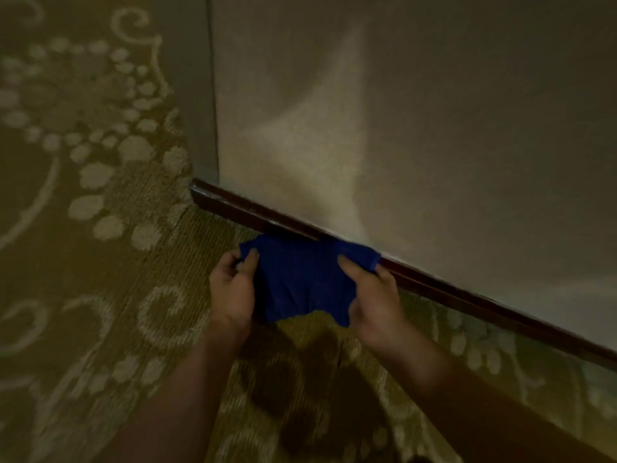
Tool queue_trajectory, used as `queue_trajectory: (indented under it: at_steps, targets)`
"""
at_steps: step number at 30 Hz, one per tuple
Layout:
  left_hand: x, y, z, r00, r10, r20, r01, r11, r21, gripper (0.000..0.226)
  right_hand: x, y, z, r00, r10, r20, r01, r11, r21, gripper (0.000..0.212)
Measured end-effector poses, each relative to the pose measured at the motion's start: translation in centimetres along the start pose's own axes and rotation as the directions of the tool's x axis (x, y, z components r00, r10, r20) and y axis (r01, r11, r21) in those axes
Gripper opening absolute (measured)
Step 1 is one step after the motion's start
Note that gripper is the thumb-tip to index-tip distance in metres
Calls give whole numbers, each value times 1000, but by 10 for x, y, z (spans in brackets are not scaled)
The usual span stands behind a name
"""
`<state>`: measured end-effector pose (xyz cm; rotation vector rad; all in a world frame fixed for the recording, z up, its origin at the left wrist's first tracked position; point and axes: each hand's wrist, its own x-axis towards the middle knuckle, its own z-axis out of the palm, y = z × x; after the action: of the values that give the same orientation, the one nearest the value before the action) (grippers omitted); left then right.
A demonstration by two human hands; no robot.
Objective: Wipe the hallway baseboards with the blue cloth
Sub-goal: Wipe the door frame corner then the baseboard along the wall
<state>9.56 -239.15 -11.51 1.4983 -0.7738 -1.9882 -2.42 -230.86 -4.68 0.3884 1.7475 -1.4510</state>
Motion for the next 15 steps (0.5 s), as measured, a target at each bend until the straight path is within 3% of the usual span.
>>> queue_trajectory:
  at_steps: [4,8,15]
  targets:
    - [-2,6,-1,999,-32,35,32,999,0,13,-2,-7,-15,1000,1,-8,-1,999,45,10]
    - [3,-3,-1,999,41,36,-42,999,28,19,4,10,-7,995,-70,-72,75,995,60,10]
    - [14,-23,-6,985,167,39,-166,985,-43,15,12,38,-7,964,-263,-28,264,954,144,11]
